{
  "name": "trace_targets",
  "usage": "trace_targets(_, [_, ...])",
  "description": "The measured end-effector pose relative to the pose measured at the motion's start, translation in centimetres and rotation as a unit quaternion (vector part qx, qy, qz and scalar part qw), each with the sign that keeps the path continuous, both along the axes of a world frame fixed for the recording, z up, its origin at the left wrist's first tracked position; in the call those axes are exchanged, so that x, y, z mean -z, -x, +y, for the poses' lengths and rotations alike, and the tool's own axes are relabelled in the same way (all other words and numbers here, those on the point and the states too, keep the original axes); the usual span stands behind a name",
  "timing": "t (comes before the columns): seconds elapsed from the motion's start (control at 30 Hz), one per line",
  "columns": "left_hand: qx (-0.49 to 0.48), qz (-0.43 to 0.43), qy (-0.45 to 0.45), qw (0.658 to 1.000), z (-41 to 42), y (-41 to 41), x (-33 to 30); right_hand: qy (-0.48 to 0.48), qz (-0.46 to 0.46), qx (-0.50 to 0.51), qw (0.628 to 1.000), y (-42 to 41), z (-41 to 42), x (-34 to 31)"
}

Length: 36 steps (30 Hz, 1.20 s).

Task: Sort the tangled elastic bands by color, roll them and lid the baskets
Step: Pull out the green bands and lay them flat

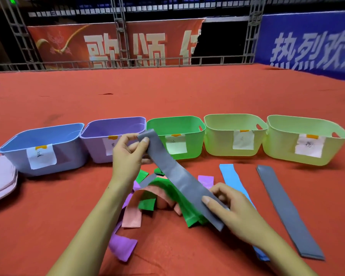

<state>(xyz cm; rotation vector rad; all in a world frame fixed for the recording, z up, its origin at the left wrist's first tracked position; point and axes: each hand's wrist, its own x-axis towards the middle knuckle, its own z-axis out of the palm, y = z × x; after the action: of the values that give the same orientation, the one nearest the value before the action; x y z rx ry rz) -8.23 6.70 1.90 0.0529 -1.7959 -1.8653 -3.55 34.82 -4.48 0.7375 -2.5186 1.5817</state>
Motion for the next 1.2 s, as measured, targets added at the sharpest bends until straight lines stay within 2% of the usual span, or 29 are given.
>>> trace_targets(0.13, [0.025,-0.049,-0.001,0.998,3.3,2.0,0.0,0.021,-0.047,0.028,0.998,-0.9,4.5,0.1])
trace_targets(0.3, [0.073,-0.082,0.014,0.994,9.8,4.8,-0.5,0.032,-0.061,0.069,0.995,-1.6,9.3,0.7])
trace_targets(0.53, [0.145,-0.098,0.071,0.982,19.6,9.4,0.3,0.03,-0.106,0.107,0.988,-2.5,15.5,0.4])
trace_targets(0.77, [0.231,-0.165,0.081,0.955,28.0,13.4,3.5,0.03,-0.175,0.154,0.972,-3.6,20.9,0.7])
trace_targets(0.97, [0.241,-0.208,0.091,0.944,31.9,14.9,6.0,0.054,-0.22,0.198,0.954,-3.5,22.3,1.1])
trace_targets(1.07, [0.235,-0.222,0.125,0.938,32.4,15.9,7.3,0.035,-0.253,0.189,0.948,-3.4,22.1,1.6])
trace_targets(1.2, [0.23,-0.217,0.173,0.933,32.5,16.7,8.5,-0.04,-0.238,0.178,0.954,-3.1,21.7,1.9])
